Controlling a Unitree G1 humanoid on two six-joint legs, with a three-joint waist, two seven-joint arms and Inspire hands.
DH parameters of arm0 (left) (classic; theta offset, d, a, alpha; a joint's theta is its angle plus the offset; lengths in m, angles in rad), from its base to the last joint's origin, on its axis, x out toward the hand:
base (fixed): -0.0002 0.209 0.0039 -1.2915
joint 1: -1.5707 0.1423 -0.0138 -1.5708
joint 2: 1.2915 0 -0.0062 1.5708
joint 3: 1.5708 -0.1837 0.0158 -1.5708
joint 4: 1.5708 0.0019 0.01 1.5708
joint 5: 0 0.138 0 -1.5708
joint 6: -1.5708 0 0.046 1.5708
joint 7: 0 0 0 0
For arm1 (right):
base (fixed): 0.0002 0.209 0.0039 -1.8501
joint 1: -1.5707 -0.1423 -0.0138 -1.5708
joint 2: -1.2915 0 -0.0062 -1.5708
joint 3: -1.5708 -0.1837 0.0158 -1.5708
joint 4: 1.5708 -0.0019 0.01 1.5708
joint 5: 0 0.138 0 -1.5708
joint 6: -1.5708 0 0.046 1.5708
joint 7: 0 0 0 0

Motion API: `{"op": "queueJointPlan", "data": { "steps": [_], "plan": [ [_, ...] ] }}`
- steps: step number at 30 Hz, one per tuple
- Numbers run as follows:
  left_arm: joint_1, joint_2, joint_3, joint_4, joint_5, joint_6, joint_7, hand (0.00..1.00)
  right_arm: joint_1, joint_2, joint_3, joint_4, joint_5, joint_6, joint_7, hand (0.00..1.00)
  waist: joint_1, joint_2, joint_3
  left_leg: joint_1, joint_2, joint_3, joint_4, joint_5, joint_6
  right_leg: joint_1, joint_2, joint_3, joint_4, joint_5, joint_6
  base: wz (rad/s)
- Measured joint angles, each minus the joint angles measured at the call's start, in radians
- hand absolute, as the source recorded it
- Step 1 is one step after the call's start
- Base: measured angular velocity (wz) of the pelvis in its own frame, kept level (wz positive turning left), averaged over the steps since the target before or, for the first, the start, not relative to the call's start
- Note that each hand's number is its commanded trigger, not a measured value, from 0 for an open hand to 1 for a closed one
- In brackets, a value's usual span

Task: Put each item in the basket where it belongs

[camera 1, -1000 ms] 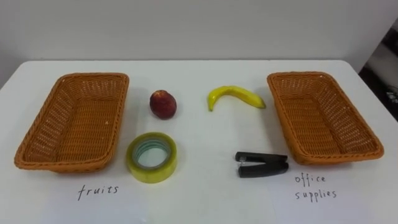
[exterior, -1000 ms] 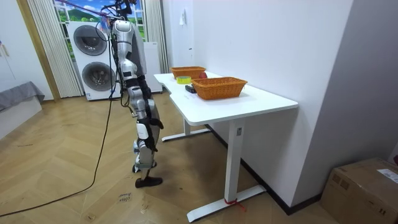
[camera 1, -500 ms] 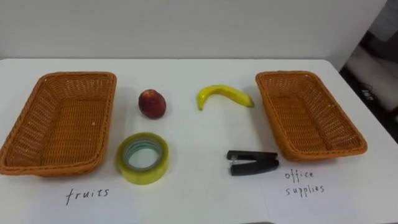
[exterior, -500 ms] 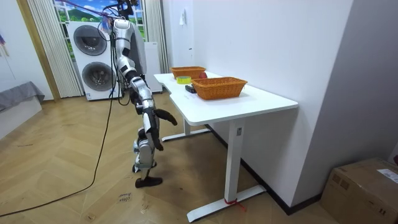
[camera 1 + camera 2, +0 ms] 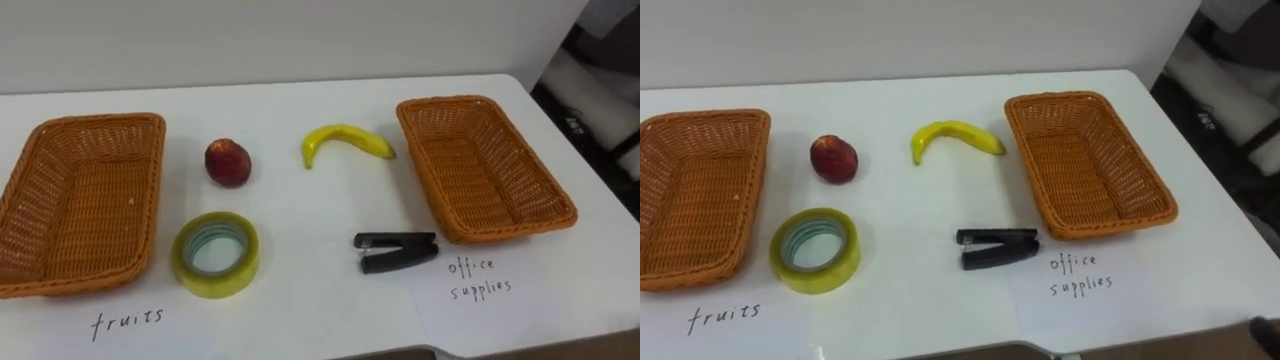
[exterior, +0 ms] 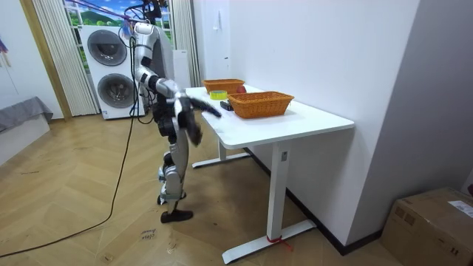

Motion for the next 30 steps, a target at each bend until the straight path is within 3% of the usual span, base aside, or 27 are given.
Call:
{"op": "queueJointPlan", "data": {
  "steps": [4, 7, 12, 19, 24, 26, 30],
  "plan": [
    [0.008, 0.0, -0.002, -0.001, 0.0, -0.003, 0.0, 0.0, -0.005, -0.03, -0.006, -0.131, -0.122, -0.04, -0.038, 0.0, 0.004, -0.013, 0.0034, -0.002, 0.0, -0.003, 0.002, 0.0, 0.0, 0.009, 0.0, -0.004, -0.004, 0.0, 0.0, 0.06],
    [0.009, -0.006, -0.006, -0.001, 0.002, 0.002, -0.002, 0.0, -0.012, -0.03, -0.003, -0.224, -0.261, -0.041, -0.057, 0.0, 0.007, -0.008, 0.0006, -0.017, 0.0, -0.004, 0.005, 0.0, 0.0, -0.005, 0.0, -0.004, -0.004, 0.001, 0.001, 0.02],
    [0.013, -0.006, -0.006, 0.007, 0.001, 0.008, -0.009, 0.0, -0.014, -0.03, -0.003, -0.303, -0.337, -0.039, -0.057, 0.0, 0.01, 0.0, -0.0015, -0.018, 0.0, -0.004, 0.004, 0.0, 0.0, -0.004, -0.001, -0.009, -0.004, 0.002, 0.001, 0.01],
    [0.003, -0.027, -0.005, 0.026, 0.013, 0.012, -0.004, 0.0, -0.116, -0.031, 0.029, -0.455, -0.553, -0.022, -0.056, 0.0, 0.03, 0.02, -0.0015, -0.01, 0.0, -0.005, 0.004, 0.001, 0.001, -0.003, -0.001, -0.017, -0.002, 0.002, 0.001, 0.0],
    [0.005, -0.033, -0.006, 0.063, 0.024, 0.012, -0.002, 0.0, -0.171, -0.045, 0.064, -0.503, -0.574, -0.022, -0.047, 0.0, 0.056, 0.008, -0.0005, -0.009, 0.001, -0.006, 0.004, 0.001, 0.001, -0.002, -0.002, -0.02, -0.003, 0.002, -0.001, 0.0],
    [0.005, -0.032, -0.006, 0.063, 0.03, 0.012, -0.007, 0.0, -0.172, -0.06, 0.089, -0.506, -0.573, -0.022, -0.015, 0.0, 0.063, 0.001, 0.0027, -0.01, 0.001, -0.006, 0.007, 0.001, 0.001, -0.001, -0.003, -0.022, -0.002, 0.002, -0.001, 0.04],
    [-0.001, -0.031, -0.028, 0.063, 0.033, 0.013, -0.022, 0.0, -0.193, -0.073, 0.164, -0.512, -0.574, -0.022, 0.073, 0.0, 0.08, -0.005, 0.0014, -0.024, 0.0, -0.008, 0.017, 0.001, 0.001, -0.003, -0.008, -0.033, -0.005, 0.005, 0.0, 0.04]
  ]
}}
